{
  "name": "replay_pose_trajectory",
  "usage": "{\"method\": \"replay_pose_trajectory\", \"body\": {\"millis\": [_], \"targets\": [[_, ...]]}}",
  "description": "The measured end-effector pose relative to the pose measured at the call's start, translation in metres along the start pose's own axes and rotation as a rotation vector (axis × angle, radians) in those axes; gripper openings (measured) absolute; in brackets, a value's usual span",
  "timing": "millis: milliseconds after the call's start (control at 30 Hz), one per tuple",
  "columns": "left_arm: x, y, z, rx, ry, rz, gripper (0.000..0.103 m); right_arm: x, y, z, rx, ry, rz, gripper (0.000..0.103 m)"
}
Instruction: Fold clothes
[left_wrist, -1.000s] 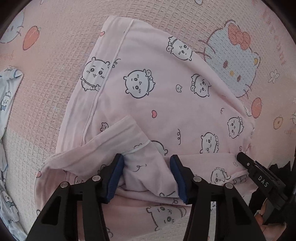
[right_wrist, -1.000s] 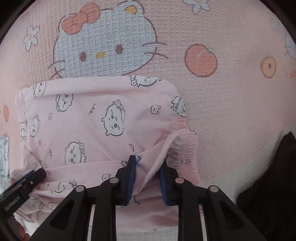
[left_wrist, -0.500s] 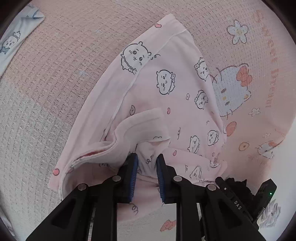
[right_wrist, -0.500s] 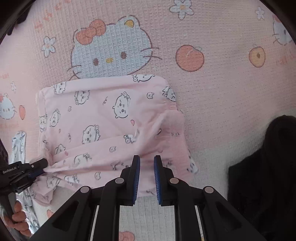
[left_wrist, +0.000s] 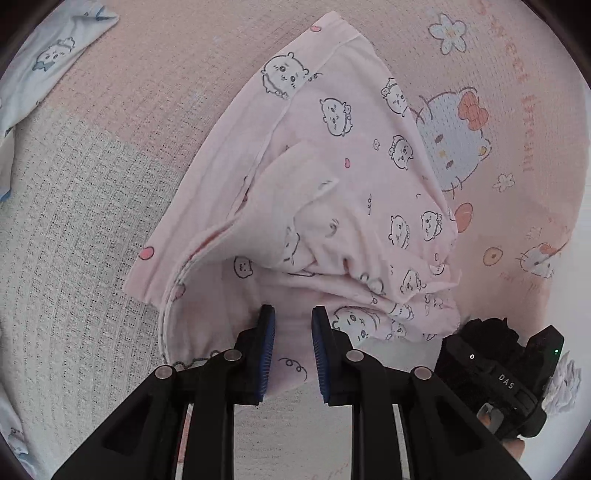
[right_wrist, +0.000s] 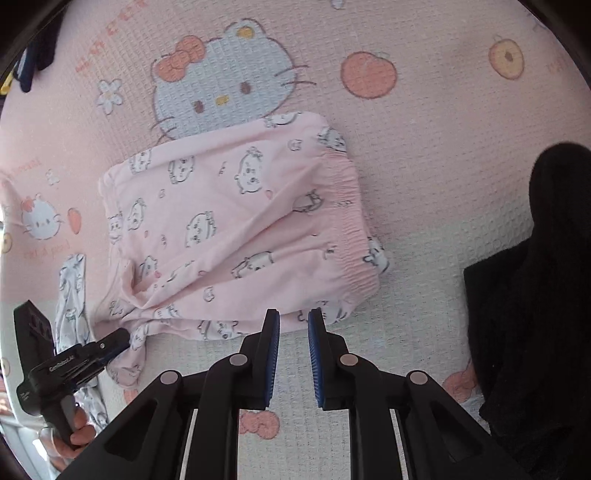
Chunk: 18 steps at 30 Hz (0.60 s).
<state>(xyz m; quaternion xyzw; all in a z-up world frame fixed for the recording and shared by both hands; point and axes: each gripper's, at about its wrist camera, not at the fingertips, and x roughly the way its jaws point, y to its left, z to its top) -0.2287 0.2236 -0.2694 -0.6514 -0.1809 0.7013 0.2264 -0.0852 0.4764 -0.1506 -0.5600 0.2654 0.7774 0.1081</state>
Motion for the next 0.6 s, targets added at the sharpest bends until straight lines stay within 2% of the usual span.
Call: {"method": "replay_pose_trajectory", "body": {"millis": [33,67,100,133,200,233,267,333,400,433,600], "targets": [[-0.002,-0.002,-0.002,0.018,-0.018,0.008,0.018,-0.015,0.011,-0.009,-0.022,-0.01,0.006,0.023],[-0.006,-0.008,-0.003,0.052,-0.05,0.025,0.018,-0.016,0.013,-0.006,-0.046,-0.018,0.01,0.045],[-0.011,-0.014,-0.005,0.087,-0.081,0.043,0.018,-0.017,0.015,-0.003,-0.063,-0.019,0.008,0.063],[-0.019,-0.018,-0.005,0.133,-0.102,0.054,0.019,-0.017,0.015,0.001,-0.073,-0.015,0.004,0.064],[-0.023,-0.022,-0.002,0.189,-0.061,0.09,0.025,-0.013,0.011,0.012,-0.039,0.021,-0.011,0.064],[-0.026,-0.024,0.0,0.217,-0.04,0.108,0.039,-0.01,0.007,0.018,-0.006,0.041,0.001,0.064],[-0.028,-0.027,0.001,0.244,-0.019,0.125,0.059,-0.006,0.003,0.024,0.031,0.056,0.014,0.064],[-0.028,-0.024,0.011,0.179,0.046,0.038,0.074,-0.007,-0.001,0.031,0.102,0.067,0.023,0.064],[-0.03,-0.019,0.022,0.09,0.097,-0.052,0.074,-0.004,-0.003,0.037,0.149,0.084,0.007,0.064],[-0.032,-0.016,0.028,0.035,0.109,-0.074,0.074,-0.002,-0.003,0.041,0.162,0.095,-0.003,0.064],[-0.023,-0.028,0.049,-0.166,0.108,-0.086,0.074,0.01,-0.001,0.056,0.218,0.142,0.005,0.064]]}}
